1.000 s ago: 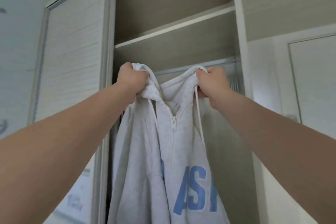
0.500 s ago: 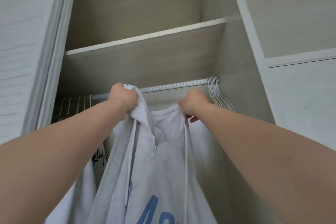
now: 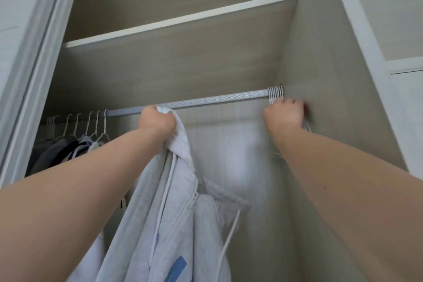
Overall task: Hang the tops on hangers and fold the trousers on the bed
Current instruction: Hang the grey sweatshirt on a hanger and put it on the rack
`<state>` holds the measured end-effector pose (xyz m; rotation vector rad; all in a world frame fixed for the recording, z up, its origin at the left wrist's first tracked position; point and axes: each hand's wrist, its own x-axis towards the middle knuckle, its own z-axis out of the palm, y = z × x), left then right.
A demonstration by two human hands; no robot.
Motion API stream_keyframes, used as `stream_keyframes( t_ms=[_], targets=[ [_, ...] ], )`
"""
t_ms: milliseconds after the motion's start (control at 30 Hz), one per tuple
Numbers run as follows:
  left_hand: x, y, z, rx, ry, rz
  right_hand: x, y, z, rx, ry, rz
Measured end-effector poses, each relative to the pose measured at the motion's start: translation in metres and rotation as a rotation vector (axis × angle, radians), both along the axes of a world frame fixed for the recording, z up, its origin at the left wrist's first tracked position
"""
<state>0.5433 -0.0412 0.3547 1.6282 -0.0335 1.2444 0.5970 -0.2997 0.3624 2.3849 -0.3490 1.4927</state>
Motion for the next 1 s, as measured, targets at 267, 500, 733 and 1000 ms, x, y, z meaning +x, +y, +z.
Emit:
stream_keyframes(
  t_ms=[267,500,733,1000],
  targets=[
    [-0.007,0.008,-0.005,-0.048,0.021,-0.041,-0.006,-0.005,0.017,0.199,-0.030,0.251],
    [-0.030,0.007,-0.004,-0.059,0.007,-0.083,-0.042,0.005,0.026,0.348,-0.111,0.398],
    [-0.063,-0.007,-0.008,-0.053,-0.006,-0.213,-0.104,0.024,0.005,0.605,-0.109,0.791],
    [-0.102,-0.021,-0.059,-0.054,-0.021,-0.347,-0.156,0.014,-0.084,0.906,-0.279,1.193]
  ],
)
